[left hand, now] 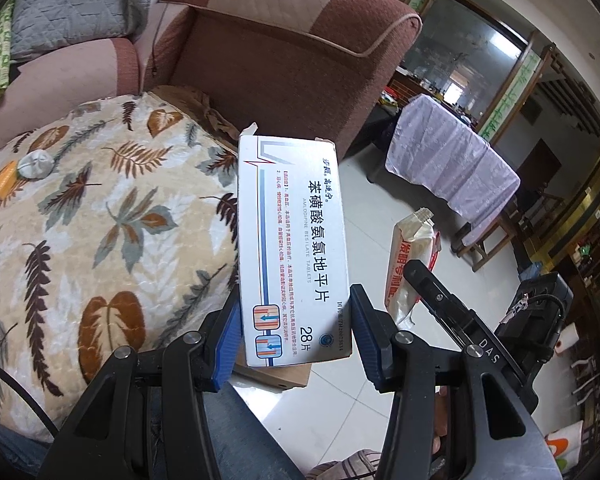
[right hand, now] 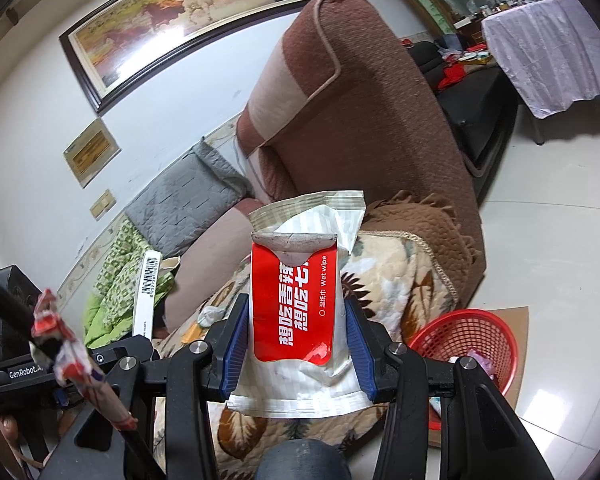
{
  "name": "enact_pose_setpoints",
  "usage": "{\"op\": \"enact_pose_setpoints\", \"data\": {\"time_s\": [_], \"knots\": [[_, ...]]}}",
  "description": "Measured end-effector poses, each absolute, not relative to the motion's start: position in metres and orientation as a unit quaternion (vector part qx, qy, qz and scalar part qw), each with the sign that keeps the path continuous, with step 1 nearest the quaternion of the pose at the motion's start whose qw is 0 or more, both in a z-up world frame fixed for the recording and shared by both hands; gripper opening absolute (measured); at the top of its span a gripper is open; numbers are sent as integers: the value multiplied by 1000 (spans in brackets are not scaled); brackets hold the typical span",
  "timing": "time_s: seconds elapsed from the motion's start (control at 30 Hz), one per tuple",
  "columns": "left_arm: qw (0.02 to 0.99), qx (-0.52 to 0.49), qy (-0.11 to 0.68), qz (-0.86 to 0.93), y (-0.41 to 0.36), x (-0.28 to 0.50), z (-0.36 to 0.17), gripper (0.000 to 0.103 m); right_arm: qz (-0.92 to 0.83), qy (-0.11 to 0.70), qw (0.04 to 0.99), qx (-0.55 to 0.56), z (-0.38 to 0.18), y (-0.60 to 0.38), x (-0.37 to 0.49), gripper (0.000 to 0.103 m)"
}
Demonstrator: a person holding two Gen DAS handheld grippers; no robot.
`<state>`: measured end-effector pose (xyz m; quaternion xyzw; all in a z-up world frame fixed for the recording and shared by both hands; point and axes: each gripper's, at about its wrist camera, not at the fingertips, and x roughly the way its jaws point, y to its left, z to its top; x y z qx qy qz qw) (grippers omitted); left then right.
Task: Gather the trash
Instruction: 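Carry the wipes packet and pill box over the red wastebasket with both tools, then open both tools to drop the packet and pill box into the wastebasket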
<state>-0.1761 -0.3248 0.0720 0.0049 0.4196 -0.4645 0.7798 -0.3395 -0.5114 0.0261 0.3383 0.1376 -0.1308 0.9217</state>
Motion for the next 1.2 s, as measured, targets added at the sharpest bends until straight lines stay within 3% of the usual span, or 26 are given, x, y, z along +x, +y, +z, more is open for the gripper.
{"op": "enact_pose_setpoints", "data": {"time_s": [1.2], "knots": [[664, 96, 561, -485, -489, -143, -69, 49, -215, 171, 845, 459, -75, -609, -337, 51]]}}
